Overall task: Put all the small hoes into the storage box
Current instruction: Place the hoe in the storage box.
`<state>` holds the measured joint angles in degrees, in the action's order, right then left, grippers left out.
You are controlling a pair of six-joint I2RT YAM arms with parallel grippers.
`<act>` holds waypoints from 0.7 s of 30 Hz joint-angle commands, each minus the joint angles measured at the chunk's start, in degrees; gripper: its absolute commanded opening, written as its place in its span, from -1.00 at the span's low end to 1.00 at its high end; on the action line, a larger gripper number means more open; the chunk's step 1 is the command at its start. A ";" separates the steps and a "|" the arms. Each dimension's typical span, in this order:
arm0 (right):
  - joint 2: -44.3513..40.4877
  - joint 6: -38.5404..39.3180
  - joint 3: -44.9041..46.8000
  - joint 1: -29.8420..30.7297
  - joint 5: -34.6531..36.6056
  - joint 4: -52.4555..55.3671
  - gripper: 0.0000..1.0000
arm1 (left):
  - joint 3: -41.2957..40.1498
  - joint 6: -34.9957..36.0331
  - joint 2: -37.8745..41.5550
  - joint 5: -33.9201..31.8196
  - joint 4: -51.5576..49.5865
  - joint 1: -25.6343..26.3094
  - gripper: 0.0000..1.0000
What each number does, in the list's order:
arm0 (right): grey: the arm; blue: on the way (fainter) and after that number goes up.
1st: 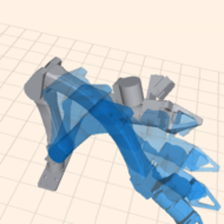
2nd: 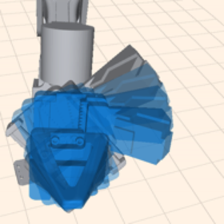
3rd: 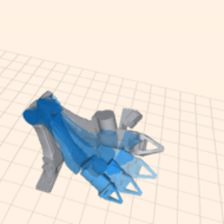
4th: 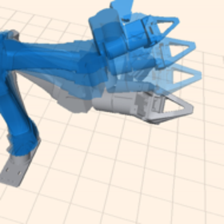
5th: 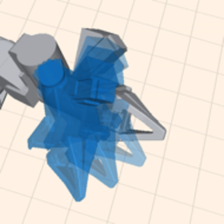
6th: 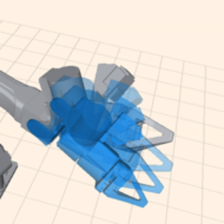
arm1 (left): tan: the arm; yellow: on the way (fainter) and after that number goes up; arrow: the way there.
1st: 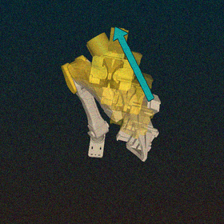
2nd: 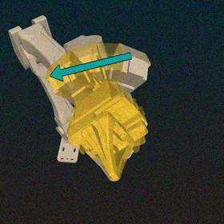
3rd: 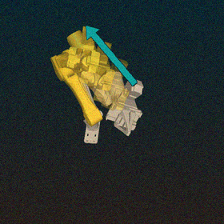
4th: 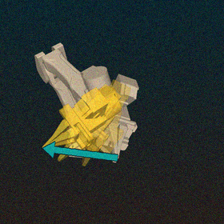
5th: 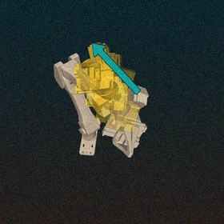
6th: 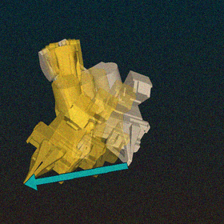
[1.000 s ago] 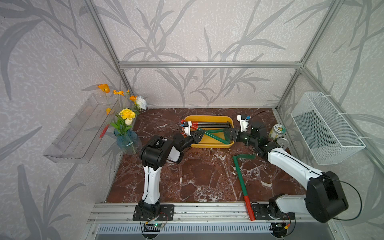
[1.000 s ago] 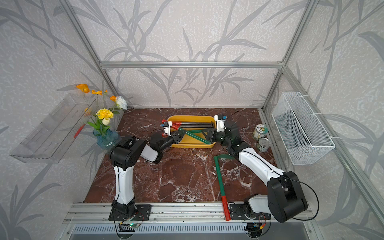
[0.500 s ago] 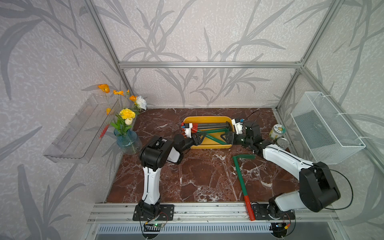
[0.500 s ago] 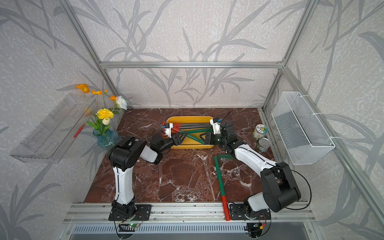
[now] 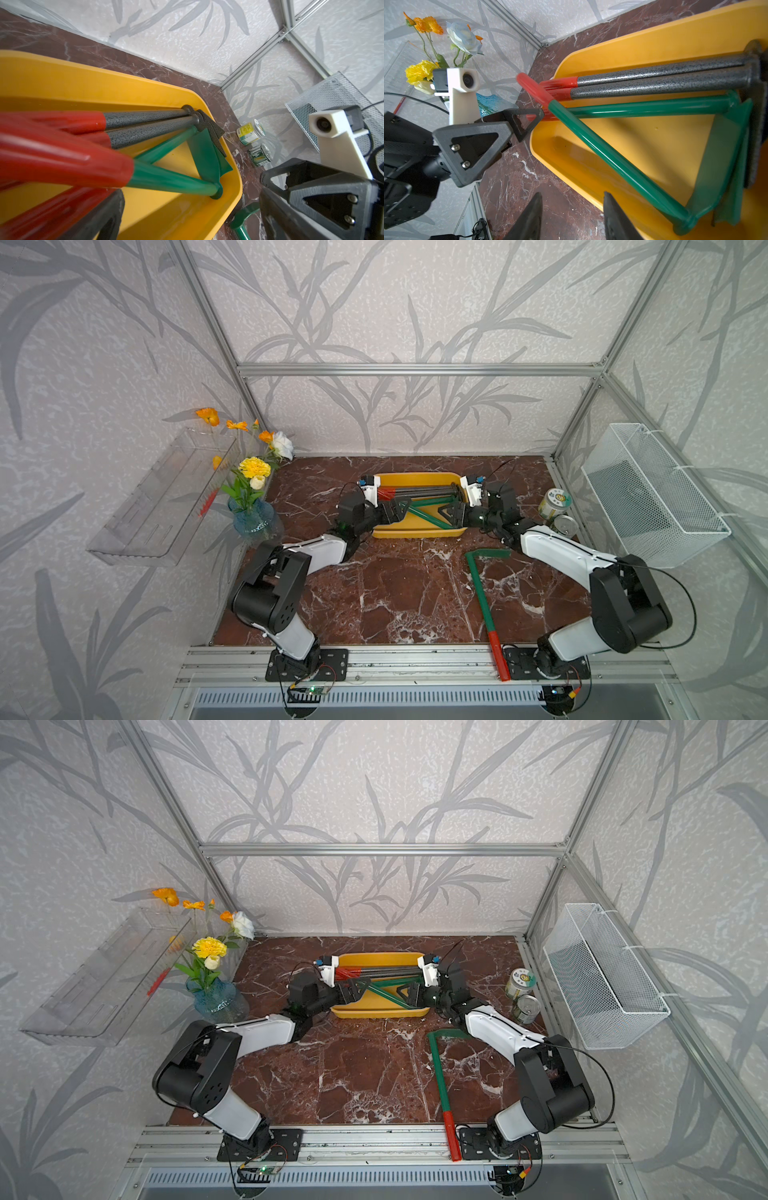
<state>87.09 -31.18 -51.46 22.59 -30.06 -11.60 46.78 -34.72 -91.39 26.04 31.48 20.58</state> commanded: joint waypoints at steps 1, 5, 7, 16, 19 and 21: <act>2.60 -1.08 -2.18 1.22 -1.34 -3.85 -0.05 | 4.89 0.37 2.68 -3.70 -20.95 0.16 0.99; 5.48 -2.51 -2.34 2.36 -2.17 -6.86 -0.06 | 3.32 -3.16 3.64 -3.39 -23.70 0.23 0.99; 5.81 -2.44 -2.24 2.35 -2.44 -7.09 -0.07 | 2.12 -3.44 5.30 -3.79 -24.36 0.25 0.99; 12.89 1.97 -11.51 2.46 -3.34 -2.96 -0.07 | 3.34 0.95 20.71 -17.93 -36.28 -1.34 0.99; 18.47 3.72 -19.01 2.97 -3.60 -0.62 -0.07 | 2.00 0.10 27.05 -20.18 -38.41 -3.89 0.99; 23.55 6.86 -26.54 4.25 -3.80 4.50 -0.08 | 0.48 -1.02 30.70 -20.28 -39.33 -6.21 0.99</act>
<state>106.10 -28.80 -71.40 25.45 -33.08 -12.56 48.86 -35.57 -64.64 9.87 -3.60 16.82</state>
